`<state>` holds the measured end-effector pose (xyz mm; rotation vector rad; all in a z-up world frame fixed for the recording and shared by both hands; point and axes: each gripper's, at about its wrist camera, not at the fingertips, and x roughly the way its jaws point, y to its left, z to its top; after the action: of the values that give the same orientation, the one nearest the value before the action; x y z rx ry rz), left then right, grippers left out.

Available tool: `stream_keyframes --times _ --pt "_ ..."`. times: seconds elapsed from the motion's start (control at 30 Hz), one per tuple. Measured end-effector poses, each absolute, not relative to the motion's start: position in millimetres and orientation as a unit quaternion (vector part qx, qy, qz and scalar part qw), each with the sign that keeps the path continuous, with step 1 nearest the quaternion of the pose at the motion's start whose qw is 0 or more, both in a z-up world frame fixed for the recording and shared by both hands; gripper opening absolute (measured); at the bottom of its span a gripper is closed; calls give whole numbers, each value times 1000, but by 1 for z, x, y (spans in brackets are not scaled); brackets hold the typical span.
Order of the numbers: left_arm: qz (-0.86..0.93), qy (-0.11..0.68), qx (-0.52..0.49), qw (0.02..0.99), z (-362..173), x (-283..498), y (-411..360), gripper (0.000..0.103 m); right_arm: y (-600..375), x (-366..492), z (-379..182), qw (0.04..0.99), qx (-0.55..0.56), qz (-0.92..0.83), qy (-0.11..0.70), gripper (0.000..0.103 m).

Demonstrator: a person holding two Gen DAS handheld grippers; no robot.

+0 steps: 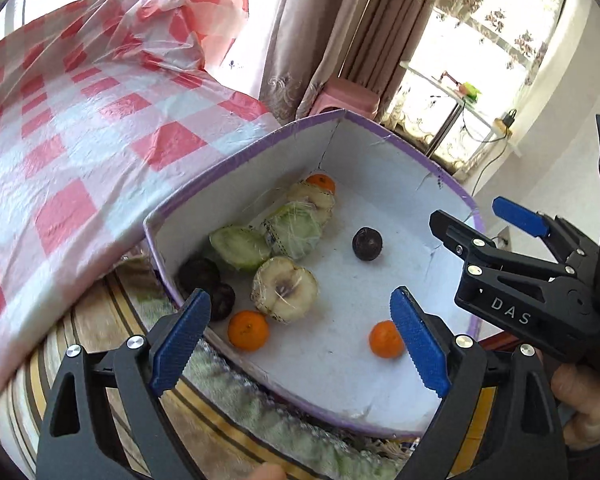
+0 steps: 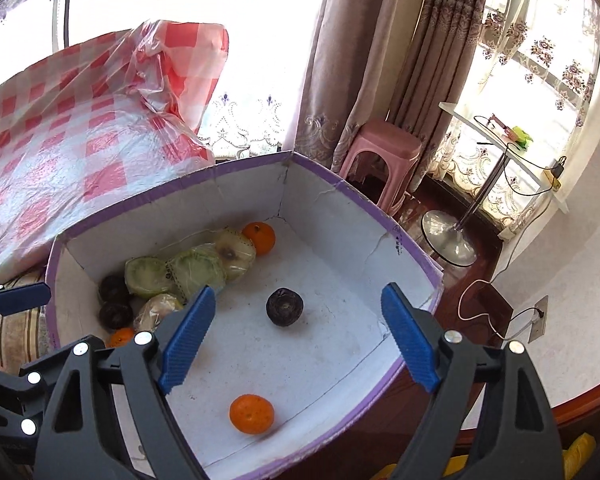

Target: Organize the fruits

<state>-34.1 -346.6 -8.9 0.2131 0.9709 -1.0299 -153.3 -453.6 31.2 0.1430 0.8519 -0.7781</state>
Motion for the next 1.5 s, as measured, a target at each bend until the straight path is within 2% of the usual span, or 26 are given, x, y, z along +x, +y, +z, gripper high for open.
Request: stream_keyframes --times 0.1,0.17,0.2,0.37,1.5 --pt "-477 441 76 757 -10 -47 -332 88 -431 -170 33 834 73 -378 395 85" --pt "-486 426 73 760 -7 -55 -327 89 -420 -180 31 831 78 -390 389 90" --pt "-485 419 76 764 -6 -58 -325 99 -417 -185 29 828 80 -401 385 90" --pt "-492 399 74 770 -3 -62 -319 98 -424 -192 24 822 96 -414 379 90" --pt "-469 396 94 784 -5 -57 -323 98 -434 -190 17 814 109 -423 382 91"
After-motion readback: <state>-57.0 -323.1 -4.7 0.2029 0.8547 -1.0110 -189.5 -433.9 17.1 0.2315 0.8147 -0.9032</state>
